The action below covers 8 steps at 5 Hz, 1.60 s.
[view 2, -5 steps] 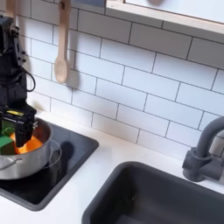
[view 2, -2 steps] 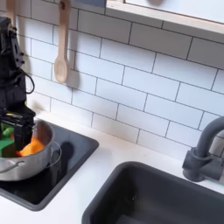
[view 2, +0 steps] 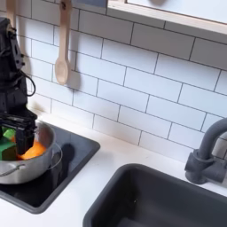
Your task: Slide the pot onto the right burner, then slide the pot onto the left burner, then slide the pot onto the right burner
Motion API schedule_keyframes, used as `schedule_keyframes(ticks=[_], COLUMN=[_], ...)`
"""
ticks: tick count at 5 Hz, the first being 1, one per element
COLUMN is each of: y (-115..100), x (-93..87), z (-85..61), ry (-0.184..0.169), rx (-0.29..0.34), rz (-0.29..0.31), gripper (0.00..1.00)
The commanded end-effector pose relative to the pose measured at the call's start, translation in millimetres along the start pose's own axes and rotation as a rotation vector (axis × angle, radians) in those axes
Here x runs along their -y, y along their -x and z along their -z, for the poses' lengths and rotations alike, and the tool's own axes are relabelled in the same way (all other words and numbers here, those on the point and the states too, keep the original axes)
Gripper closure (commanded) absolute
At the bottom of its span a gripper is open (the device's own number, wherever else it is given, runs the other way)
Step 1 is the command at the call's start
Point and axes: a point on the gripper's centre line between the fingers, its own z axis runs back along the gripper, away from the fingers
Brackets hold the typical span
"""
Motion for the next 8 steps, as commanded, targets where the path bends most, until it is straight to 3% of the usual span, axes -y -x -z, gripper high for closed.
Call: schedule_keyframes(ticks=[1, 2, 5, 6, 7, 8], y=[-1, -1, -5, -4, -2, -3], x=[-1.1, -3.7, 3.9, 4.9, 10.9, 12.7], z=[1.5, 2.4, -4.2, -3.7, -11.9, -11.4], ry=[-0.020, -0.030, -0.019, -0.013, 0.032, 0.084], rx=[0.011, 0.015, 0.028, 0.023, 0.029, 0.014], rz=[-0.010, -0.024, -0.014, -0.019, -0.002, 0.076], gripper=[0.19, 1.00, 1.00, 0.00, 0.00, 0.00])
